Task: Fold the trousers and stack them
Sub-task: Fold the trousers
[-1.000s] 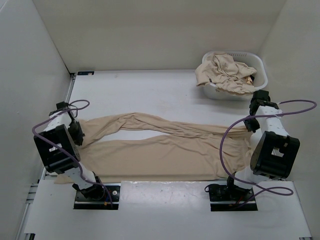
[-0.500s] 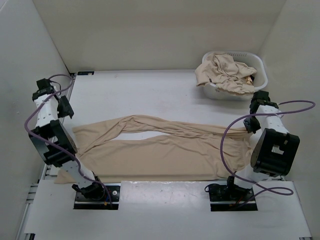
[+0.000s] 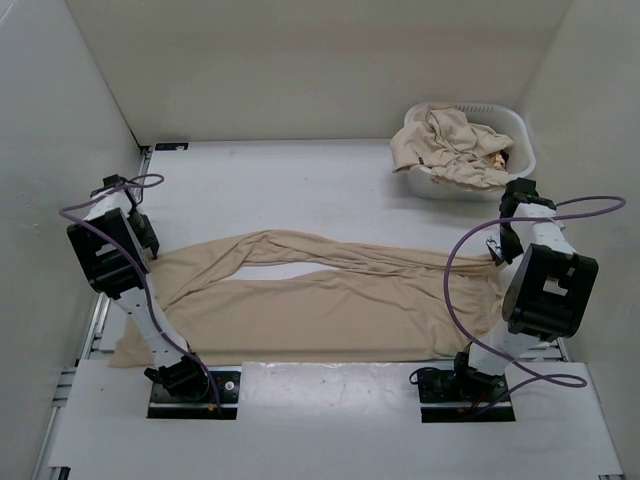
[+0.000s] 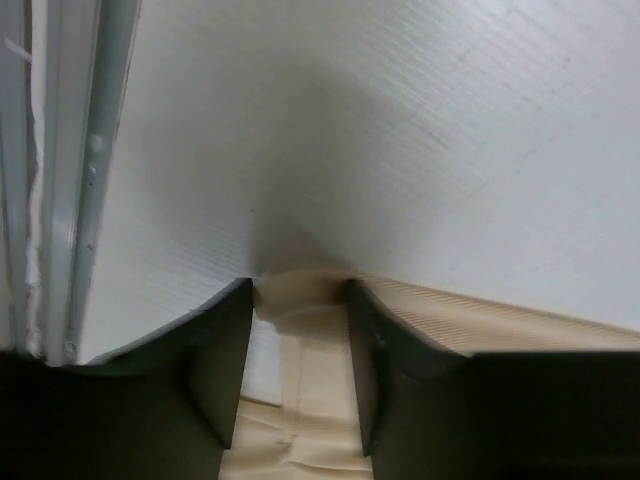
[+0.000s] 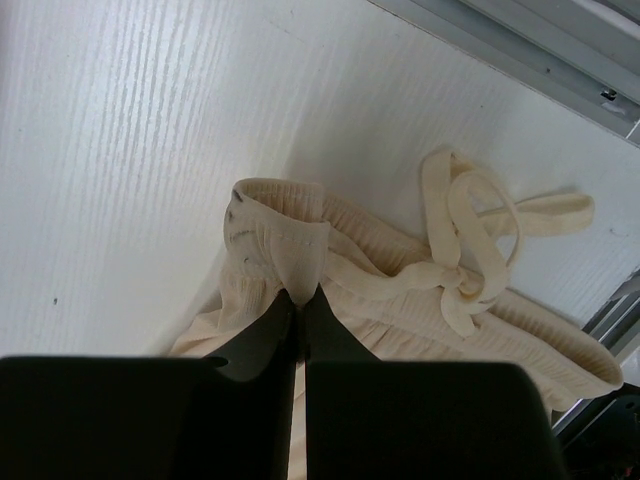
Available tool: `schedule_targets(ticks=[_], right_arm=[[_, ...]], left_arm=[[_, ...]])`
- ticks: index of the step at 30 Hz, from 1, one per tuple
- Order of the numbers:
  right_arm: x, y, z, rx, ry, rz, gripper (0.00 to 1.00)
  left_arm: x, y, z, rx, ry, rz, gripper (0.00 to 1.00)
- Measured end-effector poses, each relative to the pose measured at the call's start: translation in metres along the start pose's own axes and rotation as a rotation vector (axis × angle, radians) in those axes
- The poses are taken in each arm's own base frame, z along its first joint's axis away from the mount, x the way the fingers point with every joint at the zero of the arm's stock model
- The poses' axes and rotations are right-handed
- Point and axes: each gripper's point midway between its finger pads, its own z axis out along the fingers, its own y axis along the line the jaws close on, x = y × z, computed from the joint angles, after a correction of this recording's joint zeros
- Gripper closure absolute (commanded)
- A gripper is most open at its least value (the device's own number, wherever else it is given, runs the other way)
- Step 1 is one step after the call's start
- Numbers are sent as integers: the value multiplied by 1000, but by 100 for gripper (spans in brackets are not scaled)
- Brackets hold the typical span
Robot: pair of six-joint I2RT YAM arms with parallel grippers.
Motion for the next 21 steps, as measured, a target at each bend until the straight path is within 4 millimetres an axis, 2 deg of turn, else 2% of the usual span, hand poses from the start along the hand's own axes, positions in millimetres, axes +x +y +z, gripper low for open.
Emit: schedule_targets(ticks=[5,8,10,12,15,17,19,21], right_arm=[[0,-2,1,9,7,-8,100],[-8,2,-3,-4,-2,-2,100],[-18,8,-9,-27,-17,8,100],[-30,15,-16,-56,-31,14,100],[-47,28,-30,-112,-59,18,100],[-54,32,-37,-144,-70,18,100],[-55,30,-42,-168,-67,14,100],[-56,24,-48,-186,-70,19,100]], left_arm=[[4,-3,0,-12,20,22,86],[1,-3,-2,-2,28,21,86],[-10,-4,-6,6,11,17,86],[-31,-4,-19,14,-44,10,86],[-76,0,-56,17,-196,-9,86],[-97,4,-89,16,-305,-22,86],[-102,10,-123,11,-387,-34,86],[-99,17,-158,-1,-469,-47,86]])
